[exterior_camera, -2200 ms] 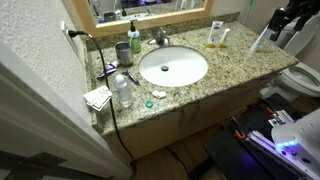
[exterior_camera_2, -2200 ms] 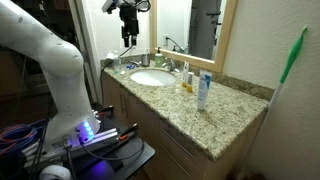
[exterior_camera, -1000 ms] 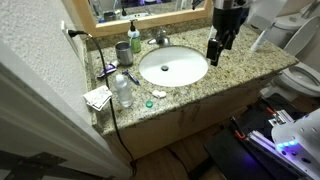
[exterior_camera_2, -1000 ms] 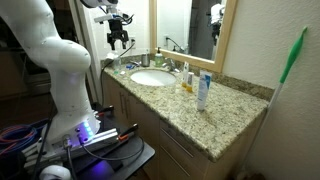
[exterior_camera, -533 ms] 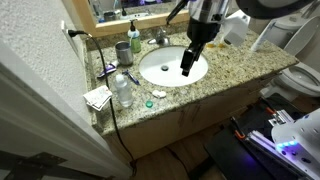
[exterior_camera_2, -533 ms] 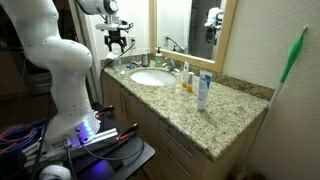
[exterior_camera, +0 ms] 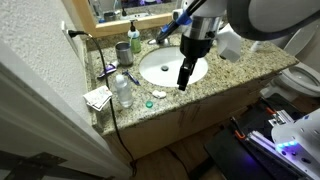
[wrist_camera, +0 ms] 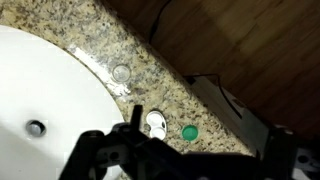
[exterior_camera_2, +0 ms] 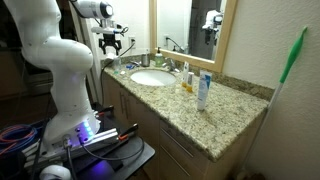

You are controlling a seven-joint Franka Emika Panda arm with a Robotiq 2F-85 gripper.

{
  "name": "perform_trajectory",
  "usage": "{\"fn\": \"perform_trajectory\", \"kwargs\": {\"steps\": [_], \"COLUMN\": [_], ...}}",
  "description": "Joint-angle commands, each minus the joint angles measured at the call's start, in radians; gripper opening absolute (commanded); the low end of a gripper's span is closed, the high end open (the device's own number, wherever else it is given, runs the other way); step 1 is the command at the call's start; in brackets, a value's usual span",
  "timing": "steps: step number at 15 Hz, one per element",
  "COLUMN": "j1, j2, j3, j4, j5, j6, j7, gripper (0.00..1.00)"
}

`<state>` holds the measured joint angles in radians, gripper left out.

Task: Pick the green object and put it on the white object on the counter

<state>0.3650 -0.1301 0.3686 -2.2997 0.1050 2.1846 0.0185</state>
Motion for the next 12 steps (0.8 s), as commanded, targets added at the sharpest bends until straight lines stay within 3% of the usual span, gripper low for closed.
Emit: {"fn": "perform_trajectory", "kwargs": {"steps": [1,6,7,12], "j1": [0.016,0.045,0.042,0.044], "j2": [0.114,0.271,0.194,0.229], "j3": [0.021,0.043,0.039,0.039], "j4": [0.049,0.138,0.078,0.093], "j5": [-0.031,-0.116,-0.088,-0.090], "j6": [0.095,0.177,0.168,0.195], "j7": [-0.032,-0.039,-0.019,-0.037], "gripper": [1.00,1.00,1.00,1.00]}}
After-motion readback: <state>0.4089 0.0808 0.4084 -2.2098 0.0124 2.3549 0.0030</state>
